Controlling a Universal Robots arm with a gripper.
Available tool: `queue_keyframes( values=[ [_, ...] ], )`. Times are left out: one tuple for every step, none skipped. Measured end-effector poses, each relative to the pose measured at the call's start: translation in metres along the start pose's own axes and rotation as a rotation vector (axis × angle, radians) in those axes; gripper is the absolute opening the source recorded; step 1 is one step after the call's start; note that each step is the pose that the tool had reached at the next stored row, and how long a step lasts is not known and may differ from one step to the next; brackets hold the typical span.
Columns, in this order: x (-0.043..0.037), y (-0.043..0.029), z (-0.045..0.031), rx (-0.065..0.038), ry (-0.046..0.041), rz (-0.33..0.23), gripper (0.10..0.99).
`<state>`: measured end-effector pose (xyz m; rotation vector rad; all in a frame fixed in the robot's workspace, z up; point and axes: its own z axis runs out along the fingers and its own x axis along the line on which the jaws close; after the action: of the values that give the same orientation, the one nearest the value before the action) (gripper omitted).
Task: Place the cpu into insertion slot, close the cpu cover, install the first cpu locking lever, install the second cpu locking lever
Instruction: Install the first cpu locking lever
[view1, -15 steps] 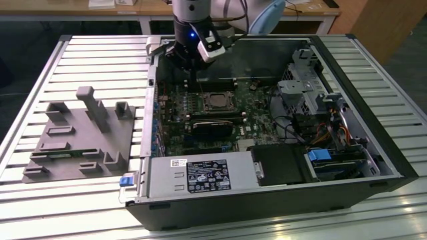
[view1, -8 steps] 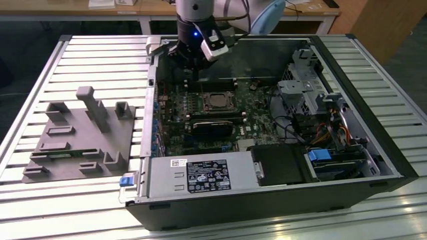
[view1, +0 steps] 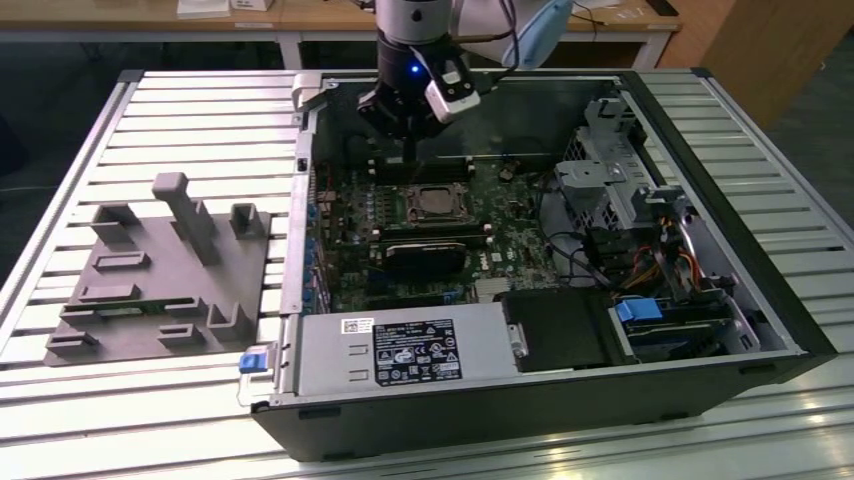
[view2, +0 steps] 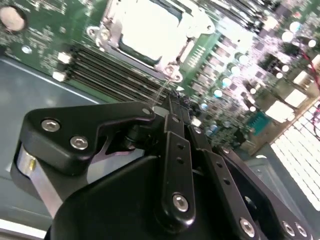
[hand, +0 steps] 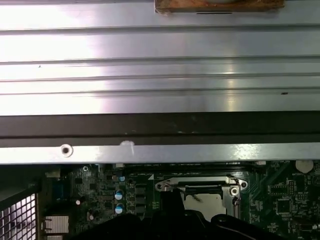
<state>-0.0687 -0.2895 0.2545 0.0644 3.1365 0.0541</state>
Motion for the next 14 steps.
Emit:
queue_keyframes(
  values=[
    [-0.0016,0.0001,0.0002,0.000,0.0000,0.000,0.106],
    [-0.0026,0.0001,0.0003,0.000,0.0000,0.000,0.106],
    [-0.0036,0.0003,0.0004,0.000,0.0000,0.000,0.106],
    [-0.0044,0.0003,0.0005,0.000,0.0000,0.000,0.106],
    [-0.0050,0.0003,0.0007,0.000,-0.0001,0.000,0.106],
    [-0.0056,0.0003,0.0008,-0.001,-0.0001,0.000,0.106],
    [-0.0058,0.0003,0.0010,-0.005,0.0002,0.000,0.106],
    [-0.0059,0.0003,0.0012,-0.018,0.0009,0.000,0.106],
    [-0.0060,0.0003,0.0014,-0.033,0.0014,0.000,0.106],
    [-0.0060,0.0004,0.0023,-0.039,0.0013,-0.001,0.106],
    [-0.0060,0.0003,0.0034,-0.039,0.0006,-0.001,0.106],
    [-0.0060,0.0003,0.0045,-0.039,-0.0002,-0.004,0.106],
    [-0.0062,0.0002,0.0057,-0.039,-0.0010,-0.008,0.106],
    [-0.0064,0.0002,0.0072,-0.039,-0.0014,-0.011,0.106]
  ],
)
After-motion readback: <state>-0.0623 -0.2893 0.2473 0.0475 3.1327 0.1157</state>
